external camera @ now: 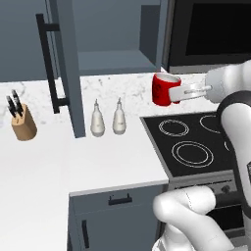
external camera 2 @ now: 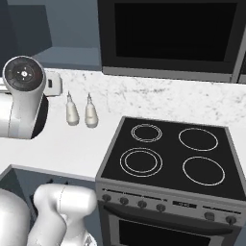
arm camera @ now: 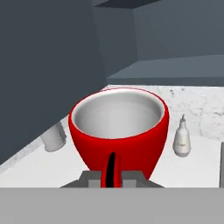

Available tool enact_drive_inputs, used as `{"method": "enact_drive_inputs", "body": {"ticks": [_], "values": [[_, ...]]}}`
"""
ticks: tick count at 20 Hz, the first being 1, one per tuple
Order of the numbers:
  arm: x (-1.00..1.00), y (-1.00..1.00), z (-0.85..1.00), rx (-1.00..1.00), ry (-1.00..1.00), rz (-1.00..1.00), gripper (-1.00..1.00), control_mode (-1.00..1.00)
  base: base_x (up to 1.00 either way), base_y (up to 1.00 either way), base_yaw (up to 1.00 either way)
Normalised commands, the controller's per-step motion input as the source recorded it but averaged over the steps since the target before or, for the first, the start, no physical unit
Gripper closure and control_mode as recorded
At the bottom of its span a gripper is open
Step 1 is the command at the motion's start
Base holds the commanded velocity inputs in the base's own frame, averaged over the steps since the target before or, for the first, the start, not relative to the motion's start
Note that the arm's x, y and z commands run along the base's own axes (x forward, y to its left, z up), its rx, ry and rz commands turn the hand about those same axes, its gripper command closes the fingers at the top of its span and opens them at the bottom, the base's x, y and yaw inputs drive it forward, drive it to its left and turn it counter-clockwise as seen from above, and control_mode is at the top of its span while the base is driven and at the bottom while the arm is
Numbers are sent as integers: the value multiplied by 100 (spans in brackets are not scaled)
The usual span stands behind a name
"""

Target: Gather all objects into one cabinet and sort the glasses and bowls to opposite sides.

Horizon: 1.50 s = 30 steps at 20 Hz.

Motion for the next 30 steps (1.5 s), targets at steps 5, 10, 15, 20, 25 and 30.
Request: {"method": "enact_drive_inputs", "body": {"ticks": [5, 10, 15, 20, 25, 30], "values": [[0, 0, 0, 0, 0, 0, 100, 100, -100, -19, 23], [0, 0, 0, 0, 0, 0, 100, 100, -100, -29, 32], [0, 0, 0, 0, 0, 0, 100, 100, -100, -29, 45], [0, 0, 0, 0, 0, 0, 100, 100, -100, -35, 52], [0, 0, 0, 0, 0, 0, 100, 100, -88, -45, 58], [0, 0, 0, 0, 0, 0, 100, 100, -46, -28, 67]]}}
